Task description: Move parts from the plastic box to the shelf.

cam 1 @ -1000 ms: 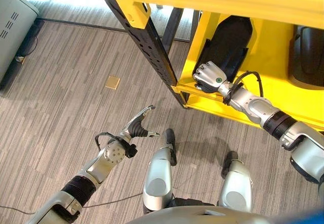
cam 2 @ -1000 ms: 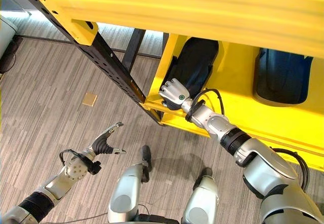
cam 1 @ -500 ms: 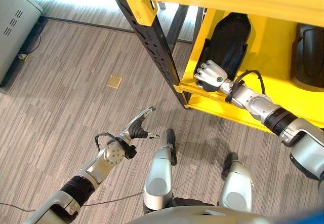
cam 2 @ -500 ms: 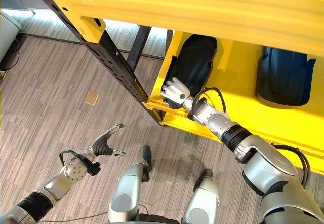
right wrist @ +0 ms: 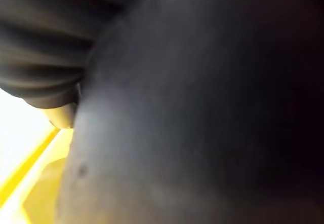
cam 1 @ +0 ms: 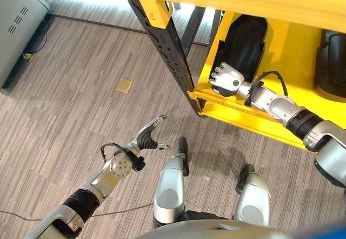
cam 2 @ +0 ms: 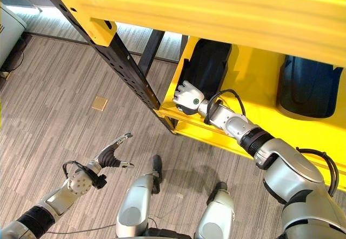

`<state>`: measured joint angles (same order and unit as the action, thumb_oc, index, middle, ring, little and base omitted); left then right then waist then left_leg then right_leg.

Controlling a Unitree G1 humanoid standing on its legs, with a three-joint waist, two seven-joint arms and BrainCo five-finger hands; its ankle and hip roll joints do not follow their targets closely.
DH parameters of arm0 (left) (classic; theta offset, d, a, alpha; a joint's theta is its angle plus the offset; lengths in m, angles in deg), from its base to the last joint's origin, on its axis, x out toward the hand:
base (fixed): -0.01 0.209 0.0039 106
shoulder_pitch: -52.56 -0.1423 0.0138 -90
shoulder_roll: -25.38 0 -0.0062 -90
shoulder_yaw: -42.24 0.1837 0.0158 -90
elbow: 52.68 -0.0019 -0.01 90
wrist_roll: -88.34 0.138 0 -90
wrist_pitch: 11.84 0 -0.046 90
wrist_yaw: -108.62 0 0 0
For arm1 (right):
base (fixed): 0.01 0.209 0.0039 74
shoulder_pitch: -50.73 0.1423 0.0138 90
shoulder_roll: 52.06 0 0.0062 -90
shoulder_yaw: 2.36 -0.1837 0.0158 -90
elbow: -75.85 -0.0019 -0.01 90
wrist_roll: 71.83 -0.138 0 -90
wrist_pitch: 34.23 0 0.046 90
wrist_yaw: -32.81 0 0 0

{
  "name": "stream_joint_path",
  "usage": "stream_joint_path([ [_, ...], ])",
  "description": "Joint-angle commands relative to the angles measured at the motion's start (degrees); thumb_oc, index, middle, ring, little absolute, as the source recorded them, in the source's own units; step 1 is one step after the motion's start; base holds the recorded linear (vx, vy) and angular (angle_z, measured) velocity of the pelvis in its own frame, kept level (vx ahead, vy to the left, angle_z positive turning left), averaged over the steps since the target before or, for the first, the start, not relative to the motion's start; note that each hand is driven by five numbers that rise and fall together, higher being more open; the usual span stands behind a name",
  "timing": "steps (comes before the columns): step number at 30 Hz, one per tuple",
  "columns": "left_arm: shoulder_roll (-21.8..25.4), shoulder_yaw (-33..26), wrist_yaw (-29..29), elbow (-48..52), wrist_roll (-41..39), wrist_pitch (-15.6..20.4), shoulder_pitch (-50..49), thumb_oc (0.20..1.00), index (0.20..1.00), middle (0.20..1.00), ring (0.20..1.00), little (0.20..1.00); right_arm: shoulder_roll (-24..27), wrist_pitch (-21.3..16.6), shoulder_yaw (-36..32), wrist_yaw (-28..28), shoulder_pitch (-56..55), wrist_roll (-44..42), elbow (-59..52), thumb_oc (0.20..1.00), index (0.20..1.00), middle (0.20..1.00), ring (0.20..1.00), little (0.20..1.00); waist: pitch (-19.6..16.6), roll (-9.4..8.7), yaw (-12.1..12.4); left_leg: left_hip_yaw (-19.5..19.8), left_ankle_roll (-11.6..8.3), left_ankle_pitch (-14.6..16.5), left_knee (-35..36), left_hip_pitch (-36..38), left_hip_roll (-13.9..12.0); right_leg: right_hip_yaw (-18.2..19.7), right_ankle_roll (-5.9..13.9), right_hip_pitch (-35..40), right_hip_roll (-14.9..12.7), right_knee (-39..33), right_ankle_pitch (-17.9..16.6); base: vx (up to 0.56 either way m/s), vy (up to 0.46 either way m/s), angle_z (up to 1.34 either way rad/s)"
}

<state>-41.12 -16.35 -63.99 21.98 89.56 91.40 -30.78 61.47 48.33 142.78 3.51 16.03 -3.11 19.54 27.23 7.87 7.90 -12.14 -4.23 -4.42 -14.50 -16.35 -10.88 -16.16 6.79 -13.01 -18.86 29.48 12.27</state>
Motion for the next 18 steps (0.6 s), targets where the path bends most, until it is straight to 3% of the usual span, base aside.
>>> stream_joint_path([
  [1, 4.2, -0.1, 0.2, 3.4, 0.3, 2.7, 0.7, 1.000, 1.000, 1.000, 1.000, 1.000, 1.8, 2.1, 1.0, -0.9, 6.2, -1.1, 2.3, 0.200, 0.200, 0.200, 0.200, 0.200, 1.4, -1.38, 2.0, -1.3, 0.66, 8.3, -6.7, 2.1, -1.3, -2.3, 1.34, 0.9, -2.3, 2.6, -1.2, 0.00, 0.000, 0.00],
  [18, 5.6, 0.8, -0.3, 3.9, -0.8, 2.4, 1.9, 1.000, 1.000, 1.000, 1.000, 1.000, 2.3, 3.1, 0.8, -2.0, 8.8, -1.5, 6.7, 0.200, 0.200, 0.200, 0.200, 0.200, 1.8, -0.82, 2.3, -1.1, 0.57, 8.2, -7.2, 1.6, -1.6, -2.4, 1.39, 0.3, -3.0, 3.7, -1.0, 0.00, 0.000, 0.00],
])
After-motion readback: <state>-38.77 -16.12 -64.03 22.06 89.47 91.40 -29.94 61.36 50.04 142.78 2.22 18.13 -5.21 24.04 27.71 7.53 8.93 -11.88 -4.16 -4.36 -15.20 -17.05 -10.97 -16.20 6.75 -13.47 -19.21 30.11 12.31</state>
